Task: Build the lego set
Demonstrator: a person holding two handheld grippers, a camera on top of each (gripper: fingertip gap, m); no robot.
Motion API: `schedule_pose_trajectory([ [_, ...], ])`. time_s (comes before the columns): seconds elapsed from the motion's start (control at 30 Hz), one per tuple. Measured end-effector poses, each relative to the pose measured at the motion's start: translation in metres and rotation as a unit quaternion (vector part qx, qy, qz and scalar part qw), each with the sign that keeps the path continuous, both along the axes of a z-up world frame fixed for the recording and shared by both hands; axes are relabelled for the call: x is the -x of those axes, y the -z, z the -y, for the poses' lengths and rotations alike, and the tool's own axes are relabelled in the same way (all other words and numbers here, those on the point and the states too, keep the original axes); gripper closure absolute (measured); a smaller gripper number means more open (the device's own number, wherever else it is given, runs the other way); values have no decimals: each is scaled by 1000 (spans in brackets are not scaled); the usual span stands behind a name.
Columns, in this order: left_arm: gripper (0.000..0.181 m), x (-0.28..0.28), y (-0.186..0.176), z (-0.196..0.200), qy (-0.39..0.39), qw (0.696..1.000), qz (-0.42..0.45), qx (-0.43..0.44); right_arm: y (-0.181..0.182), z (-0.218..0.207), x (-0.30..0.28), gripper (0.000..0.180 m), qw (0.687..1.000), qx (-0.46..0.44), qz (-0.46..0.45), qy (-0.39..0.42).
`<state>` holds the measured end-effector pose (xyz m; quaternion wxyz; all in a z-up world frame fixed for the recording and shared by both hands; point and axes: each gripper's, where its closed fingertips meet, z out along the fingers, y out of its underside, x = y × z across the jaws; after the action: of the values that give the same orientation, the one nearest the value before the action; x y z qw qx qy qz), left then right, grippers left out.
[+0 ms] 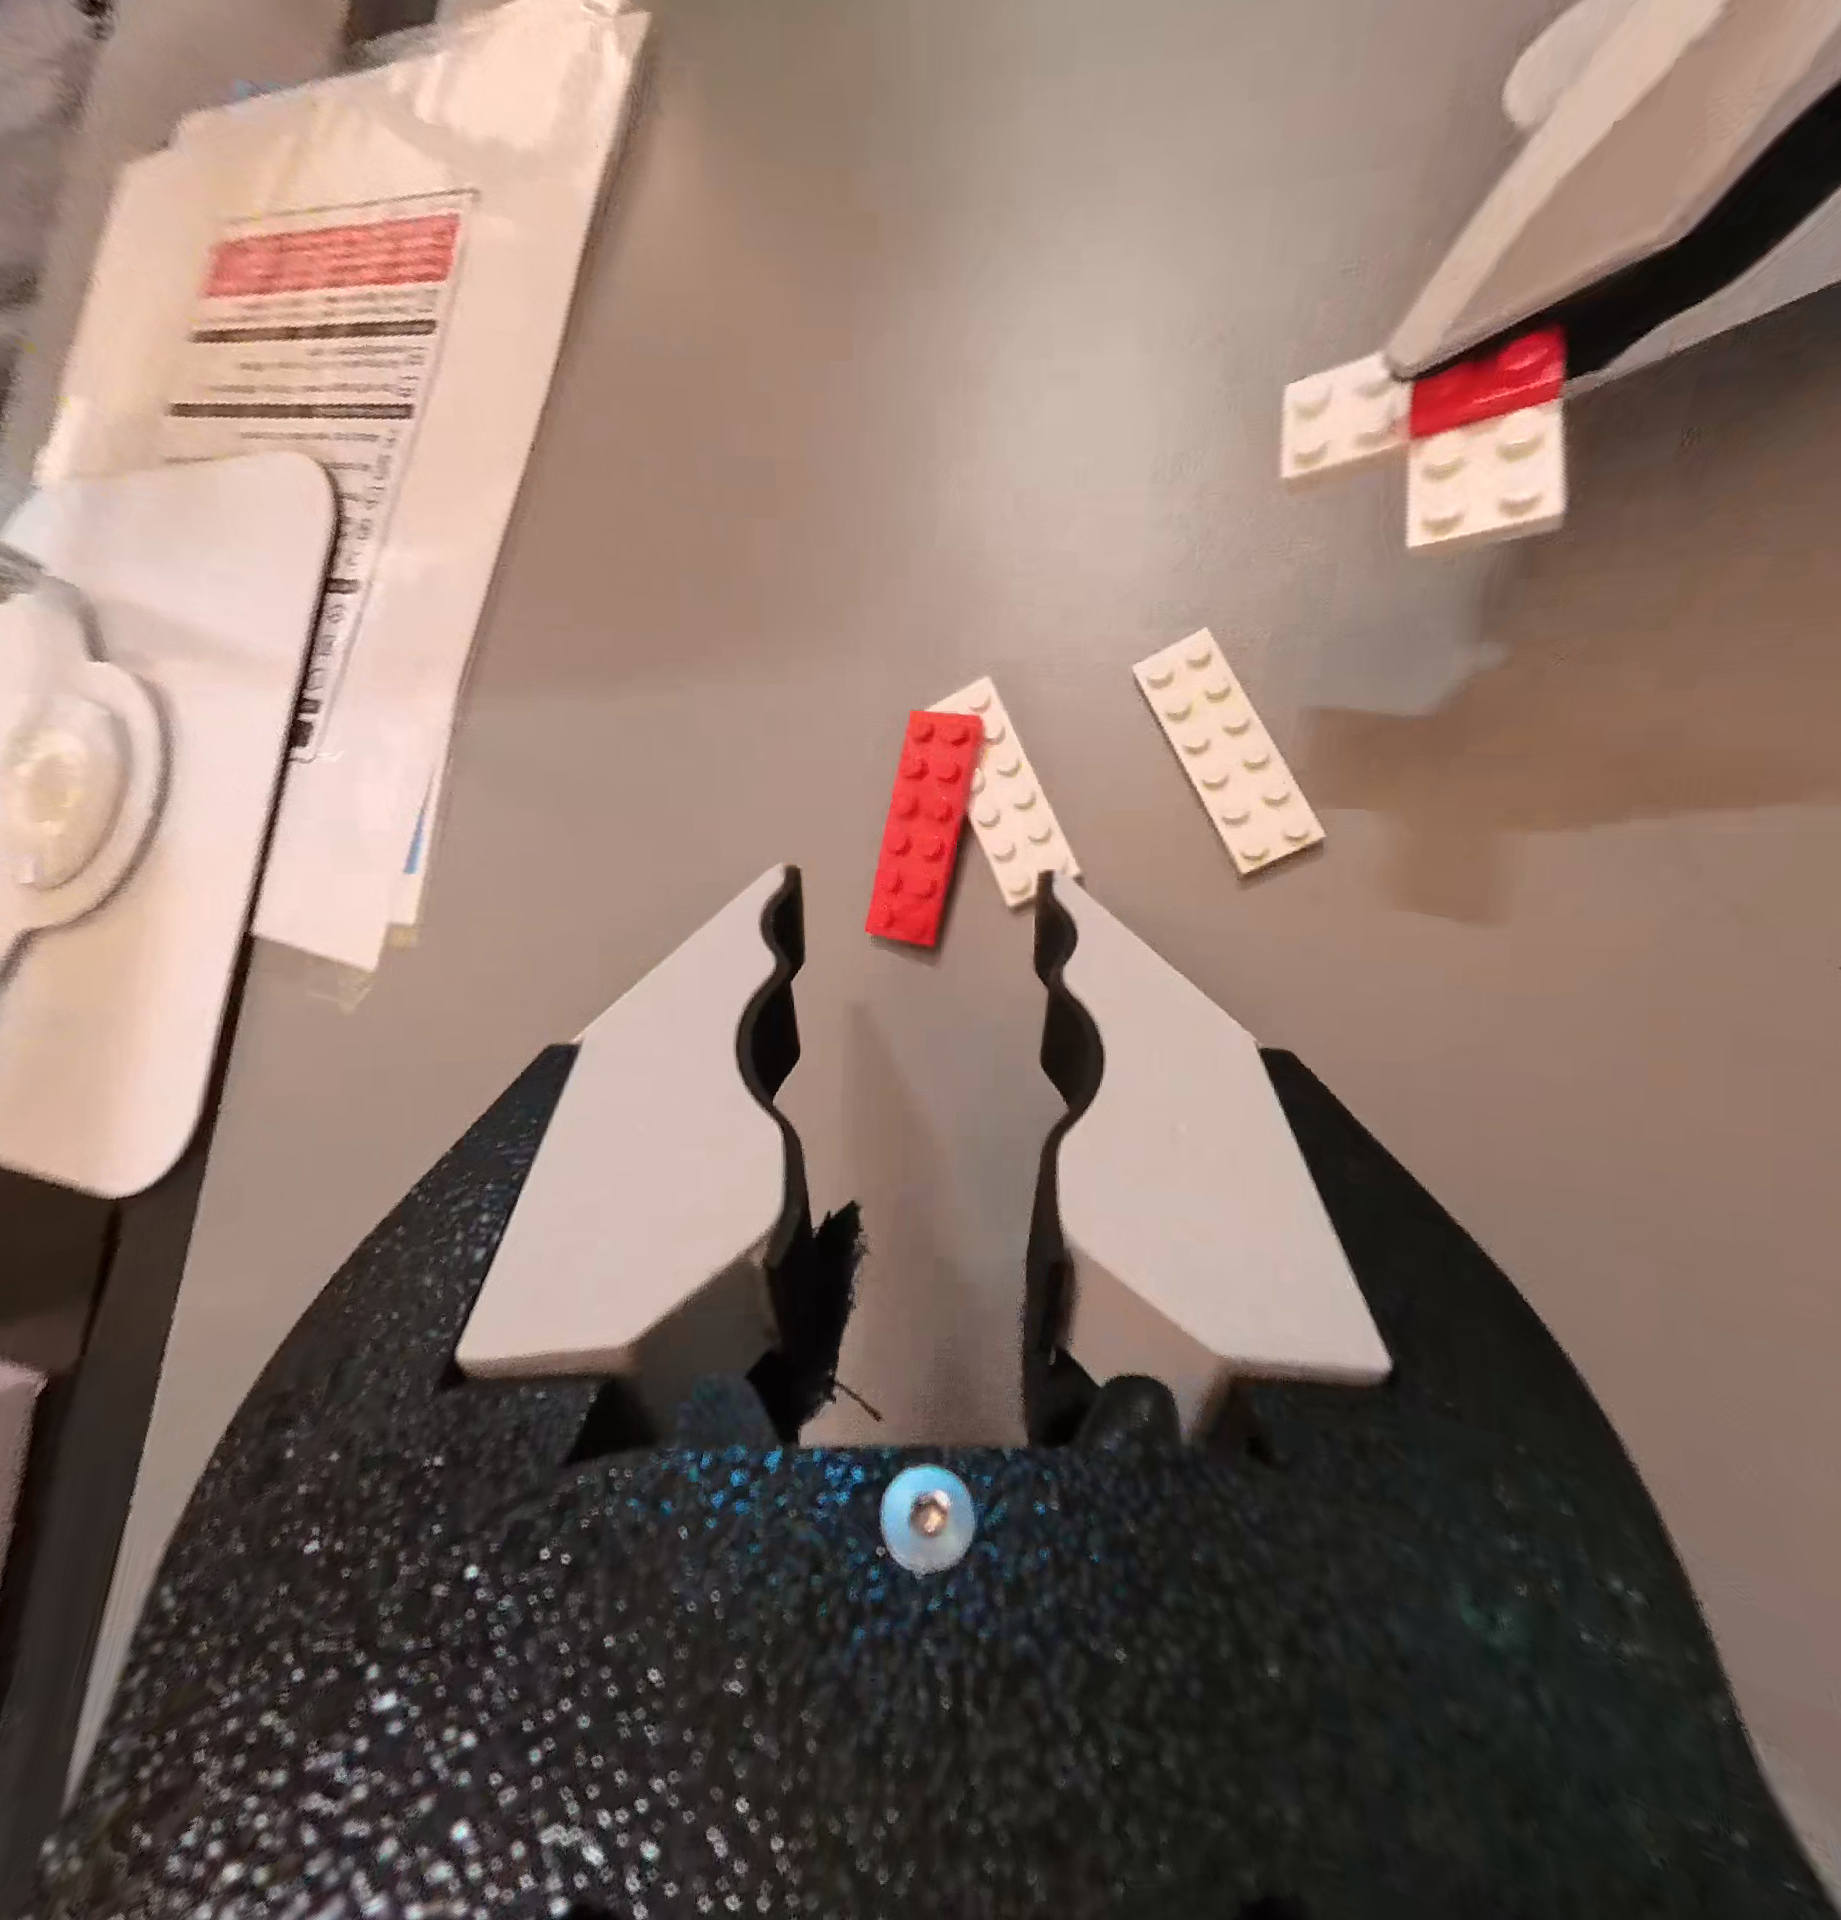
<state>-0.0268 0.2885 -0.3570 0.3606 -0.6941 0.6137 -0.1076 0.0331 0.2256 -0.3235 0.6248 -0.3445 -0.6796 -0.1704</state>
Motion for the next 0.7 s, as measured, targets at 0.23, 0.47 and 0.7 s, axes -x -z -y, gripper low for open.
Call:
schedule_pose_trajectory([
  [0.23,145,-5,11,-14,35,997,-14,74,0,-7,-4,174,1000,-4,-11,7],
  [0.47,167,-3,15,-14,35,996,-48,62,2,-13,-7,173,1000,6,-19,18],
  [0.7,168,-14,-20,3,14,1000,-16,13,4,-18,-9,173,999,-5,-11,35],
])
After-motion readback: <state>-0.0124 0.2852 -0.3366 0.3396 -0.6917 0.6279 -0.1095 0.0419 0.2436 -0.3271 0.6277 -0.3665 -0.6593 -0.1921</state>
